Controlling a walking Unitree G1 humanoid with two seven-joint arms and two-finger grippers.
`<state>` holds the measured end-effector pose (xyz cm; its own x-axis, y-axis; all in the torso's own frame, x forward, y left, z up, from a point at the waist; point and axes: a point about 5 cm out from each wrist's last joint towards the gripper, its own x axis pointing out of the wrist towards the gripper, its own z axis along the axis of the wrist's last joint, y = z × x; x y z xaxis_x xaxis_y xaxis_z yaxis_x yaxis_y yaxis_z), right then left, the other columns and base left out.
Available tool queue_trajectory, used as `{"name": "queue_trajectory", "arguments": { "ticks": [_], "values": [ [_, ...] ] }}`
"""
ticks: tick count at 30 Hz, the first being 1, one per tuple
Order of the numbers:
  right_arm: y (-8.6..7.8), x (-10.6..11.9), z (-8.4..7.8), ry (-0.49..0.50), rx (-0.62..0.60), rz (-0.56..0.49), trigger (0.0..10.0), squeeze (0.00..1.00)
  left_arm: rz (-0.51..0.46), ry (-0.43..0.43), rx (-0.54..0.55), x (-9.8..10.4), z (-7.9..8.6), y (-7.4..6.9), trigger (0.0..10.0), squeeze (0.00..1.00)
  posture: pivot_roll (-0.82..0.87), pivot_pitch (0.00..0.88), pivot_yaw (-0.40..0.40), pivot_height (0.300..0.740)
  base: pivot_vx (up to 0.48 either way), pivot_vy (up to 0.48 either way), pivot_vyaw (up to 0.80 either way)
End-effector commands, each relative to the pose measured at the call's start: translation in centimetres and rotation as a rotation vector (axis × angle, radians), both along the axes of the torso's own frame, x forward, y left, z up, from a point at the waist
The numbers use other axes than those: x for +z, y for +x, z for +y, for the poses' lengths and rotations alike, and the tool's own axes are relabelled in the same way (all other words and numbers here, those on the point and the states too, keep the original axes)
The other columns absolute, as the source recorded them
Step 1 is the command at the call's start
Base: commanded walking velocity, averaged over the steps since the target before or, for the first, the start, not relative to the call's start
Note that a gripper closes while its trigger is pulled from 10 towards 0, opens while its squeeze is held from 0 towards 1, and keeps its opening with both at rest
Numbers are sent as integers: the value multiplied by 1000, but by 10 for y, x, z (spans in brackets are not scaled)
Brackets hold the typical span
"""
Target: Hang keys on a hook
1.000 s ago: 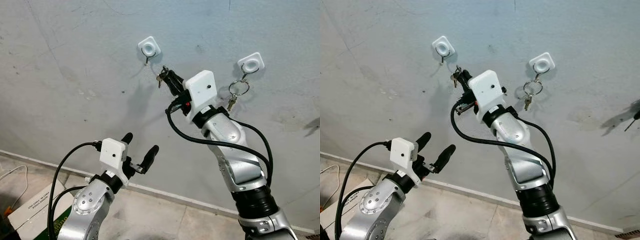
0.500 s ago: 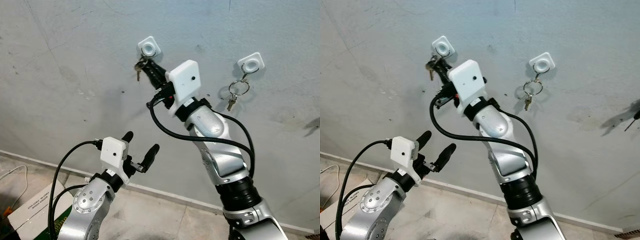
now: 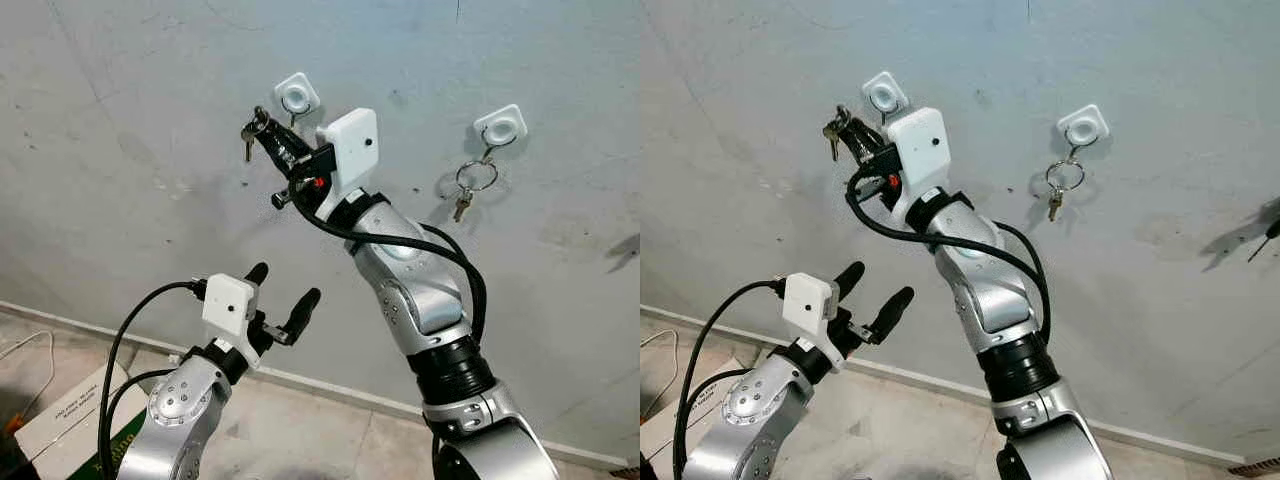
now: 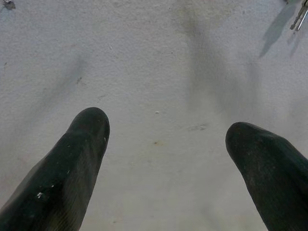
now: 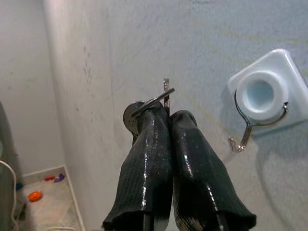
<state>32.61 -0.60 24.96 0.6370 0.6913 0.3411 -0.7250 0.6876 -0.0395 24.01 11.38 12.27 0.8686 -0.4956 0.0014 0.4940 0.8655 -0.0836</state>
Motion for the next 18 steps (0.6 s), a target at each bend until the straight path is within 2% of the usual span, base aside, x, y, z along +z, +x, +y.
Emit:
{"name": "queue_trajectory", "arguments": {
  "ticks": [1,8,11,18],
  "values": [
    [1,7,3,19,11,-3,10000,0,4,7,5,-2,0,0,10000,0,80,75,7,740,0,0,0],
    [9,-1,-4,24,-27,58,10000,0,4,9,4,-2,0,1,10000,0,79,76,7,740,0,0,0],
    [11,-5,-3,70,11,156,10000,0,3,11,2,-2,-1,1,10000,0,78,76,8,740,0,0,0],
    [12,-7,0,155,86,274,10000,0,0,14,3,-1,0,1,10000,0,83,76,8,740,0,0,0]
  ]
}}
